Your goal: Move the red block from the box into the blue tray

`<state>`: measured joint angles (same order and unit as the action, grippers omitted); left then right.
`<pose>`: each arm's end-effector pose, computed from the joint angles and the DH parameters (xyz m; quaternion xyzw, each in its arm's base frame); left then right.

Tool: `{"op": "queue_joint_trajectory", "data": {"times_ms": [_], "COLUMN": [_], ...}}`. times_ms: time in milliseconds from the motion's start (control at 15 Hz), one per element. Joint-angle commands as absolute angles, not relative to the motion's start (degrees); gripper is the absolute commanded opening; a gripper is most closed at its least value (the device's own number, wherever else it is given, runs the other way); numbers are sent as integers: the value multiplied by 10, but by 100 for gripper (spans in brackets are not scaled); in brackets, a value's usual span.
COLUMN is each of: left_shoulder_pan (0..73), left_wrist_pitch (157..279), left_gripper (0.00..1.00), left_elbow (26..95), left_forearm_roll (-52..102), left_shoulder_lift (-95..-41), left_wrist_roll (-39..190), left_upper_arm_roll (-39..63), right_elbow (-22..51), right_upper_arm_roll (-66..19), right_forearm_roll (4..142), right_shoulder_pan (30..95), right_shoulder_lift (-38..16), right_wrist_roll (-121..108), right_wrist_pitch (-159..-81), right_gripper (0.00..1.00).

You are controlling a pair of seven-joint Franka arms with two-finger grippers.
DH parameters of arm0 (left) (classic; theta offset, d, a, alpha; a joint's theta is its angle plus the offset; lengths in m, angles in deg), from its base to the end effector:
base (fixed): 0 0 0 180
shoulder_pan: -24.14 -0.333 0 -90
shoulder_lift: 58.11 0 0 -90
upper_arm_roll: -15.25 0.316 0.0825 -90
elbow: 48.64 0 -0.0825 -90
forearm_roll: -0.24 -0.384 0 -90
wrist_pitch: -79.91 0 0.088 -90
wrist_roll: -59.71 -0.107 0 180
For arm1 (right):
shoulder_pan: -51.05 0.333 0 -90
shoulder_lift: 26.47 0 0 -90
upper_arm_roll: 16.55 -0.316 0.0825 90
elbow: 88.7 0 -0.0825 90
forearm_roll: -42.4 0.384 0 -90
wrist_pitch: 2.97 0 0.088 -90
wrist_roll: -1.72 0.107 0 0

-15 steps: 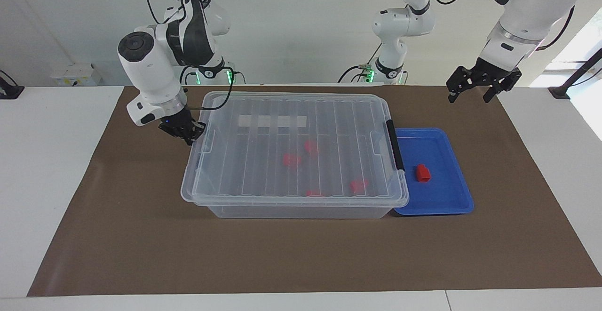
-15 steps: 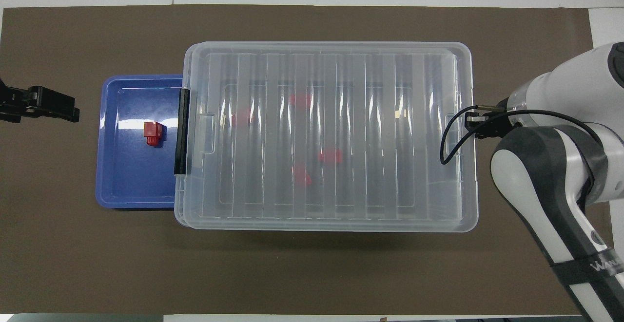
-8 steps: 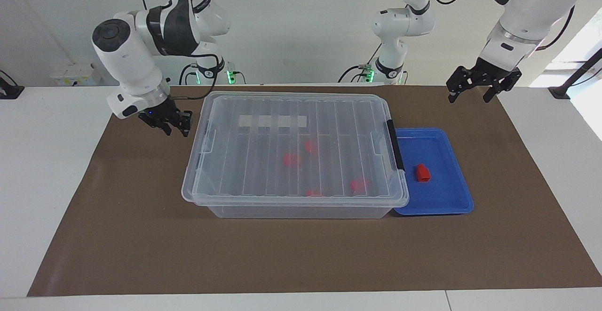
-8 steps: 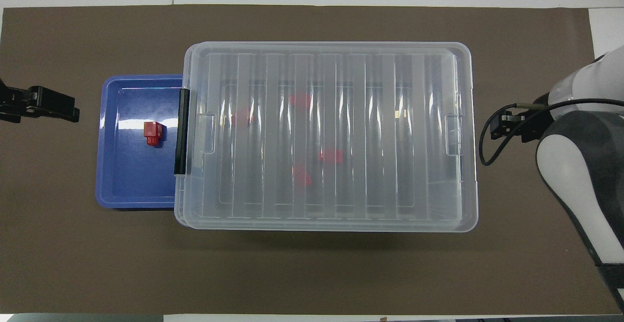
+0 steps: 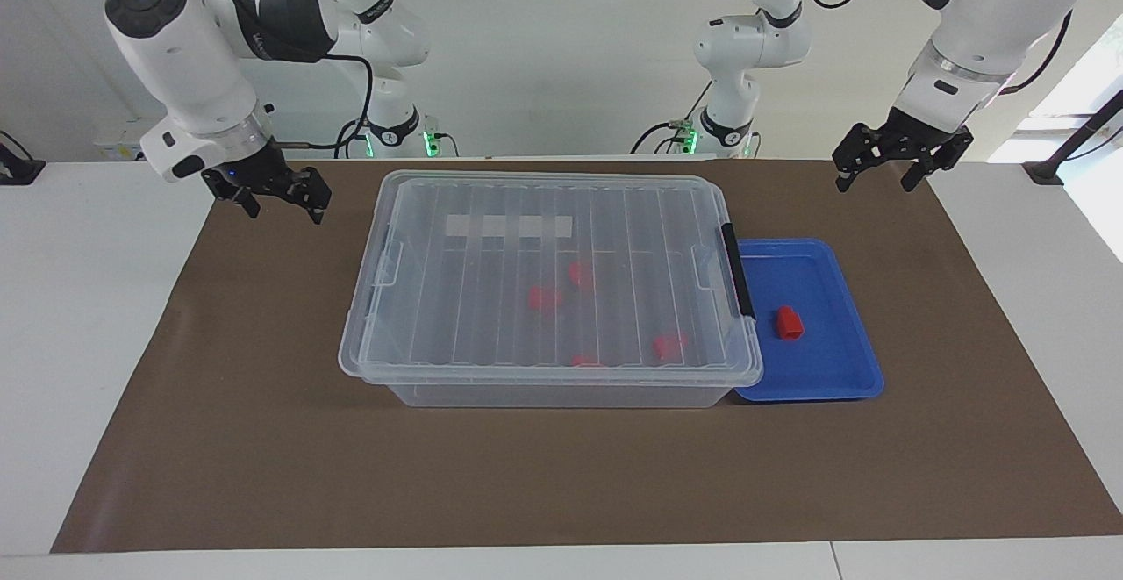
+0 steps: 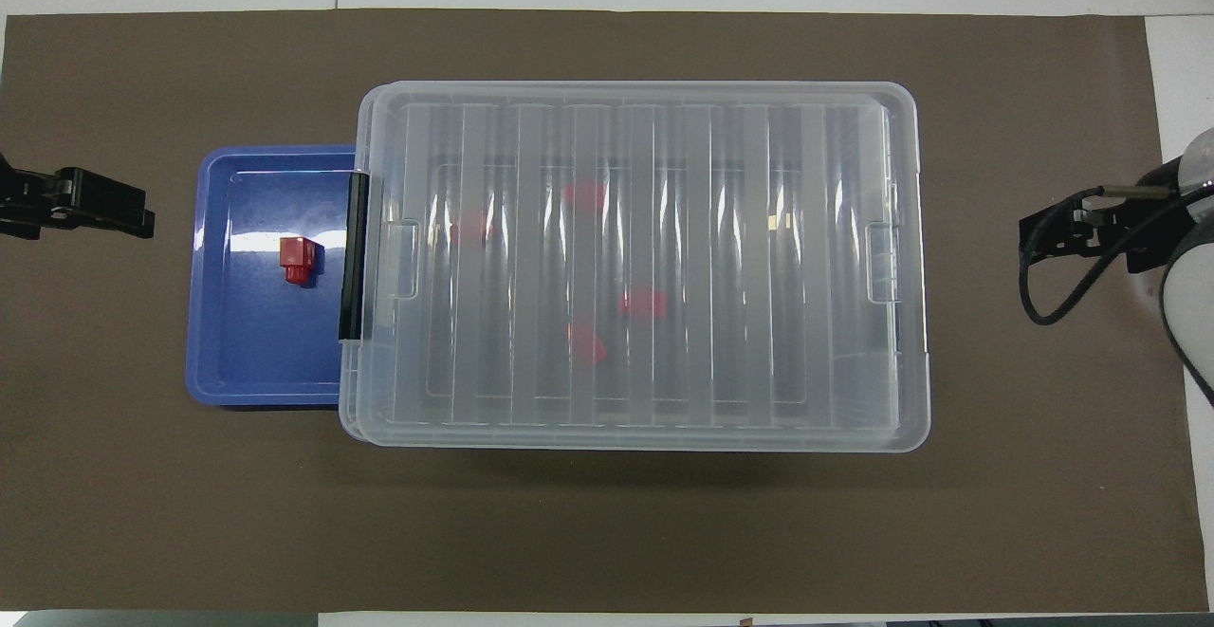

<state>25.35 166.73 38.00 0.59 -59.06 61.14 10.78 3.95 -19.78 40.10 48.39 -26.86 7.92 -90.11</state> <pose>0.5517 -0.0552 0.6380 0.9993 -0.0372 -0.0069 0.0033 0.5454 0.0011 0.6025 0.9976 -0.0492 -0.0434 0.0229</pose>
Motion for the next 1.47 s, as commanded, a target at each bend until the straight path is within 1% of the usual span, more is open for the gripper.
{"op": "queue_joint_trajectory", "data": {"times_ms": [0, 133, 333, 667, 1400], "left_shoulder_pan": [253, 253, 253, 253, 253], "left_wrist_pitch": [1660, 1660, 1660, 1660, 1660], "left_gripper": [100, 100, 100, 100, 100], "left_elbow": [383, 383, 383, 383, 383], "left_forearm_roll": [11, 11, 11, 11, 11], "left_shoulder_lift": [-587, -587, -587, -587, -587], "left_wrist_roll": [611, 612, 611, 611, 611], "left_upper_arm_roll": [109, 109, 109, 109, 109], "right_elbow": [10, 2, 7, 9, 3], "right_upper_arm_roll": [-194, -194, -192, -164, -168], "right_forearm_roll": [399, 400, 404, 424, 416], "right_shoulder_pan": [489, 489, 488, 488, 488], "right_shoulder_lift": [-256, -254, -257, -257, -255], "right_wrist_roll": [75, 75, 75, 75, 72], "right_wrist_pitch": [-879, -867, -873, -869, -874], "right_gripper": [100, 100, 100, 100, 100]}}
